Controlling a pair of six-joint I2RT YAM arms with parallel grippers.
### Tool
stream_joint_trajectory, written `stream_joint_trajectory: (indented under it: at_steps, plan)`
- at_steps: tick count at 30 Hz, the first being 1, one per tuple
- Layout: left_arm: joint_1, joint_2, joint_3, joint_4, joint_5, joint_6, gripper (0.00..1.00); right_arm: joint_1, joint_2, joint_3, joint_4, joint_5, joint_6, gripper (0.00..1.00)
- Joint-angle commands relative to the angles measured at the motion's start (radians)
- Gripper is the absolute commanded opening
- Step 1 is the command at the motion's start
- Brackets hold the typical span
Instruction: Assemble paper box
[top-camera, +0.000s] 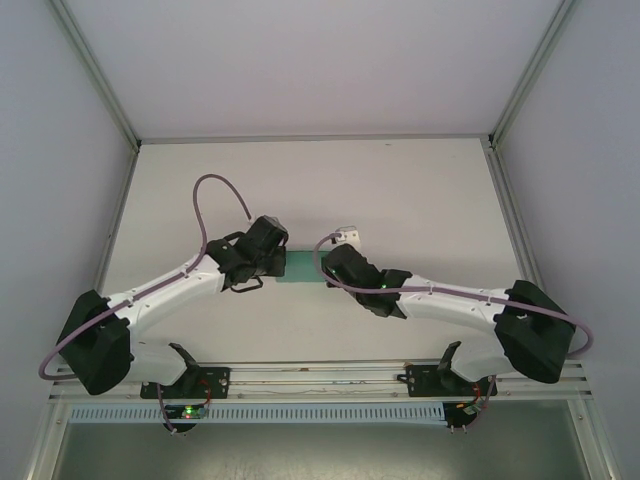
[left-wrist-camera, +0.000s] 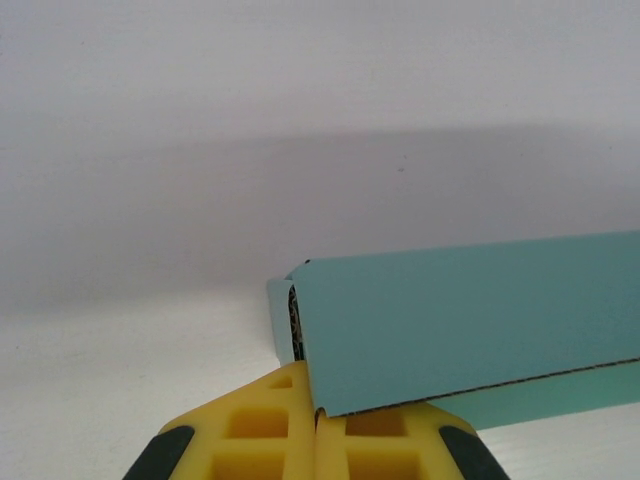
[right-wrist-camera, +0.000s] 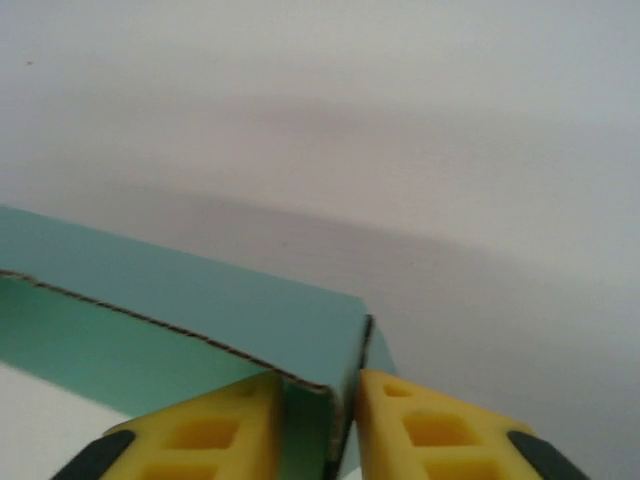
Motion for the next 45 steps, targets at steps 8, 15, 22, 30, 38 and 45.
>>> stream_joint_trajectory:
  at_steps: [8,15,22,30,38,45]
  plan:
    - [-0.030,0.090,-0.044,-0.106,0.108,0.064,0.00,-0.103,-0.137,0.032,-0.081,-0.105,-0.081,0.58]
    - [-0.032,0.083,-0.035,-0.112,0.107,0.078,0.00,-0.158,-0.082,0.072,-0.070,-0.122,-0.034,0.60]
    - [-0.032,0.077,-0.027,-0.104,0.111,0.092,0.02,-0.171,-0.020,0.027,-0.081,-0.141,0.023,0.55]
    - [-0.038,0.042,0.003,-0.101,0.161,0.152,0.25,-0.130,0.002,-0.067,0.003,-0.154,0.110,0.50]
    - [-0.040,-0.042,0.055,-0.135,0.213,0.194,0.45,-0.112,0.010,-0.109,0.000,-0.131,0.162,0.47]
    - [-0.038,-0.057,0.132,-0.243,0.106,0.117,0.66,-0.122,0.027,-0.109,-0.014,-0.124,0.158,0.47]
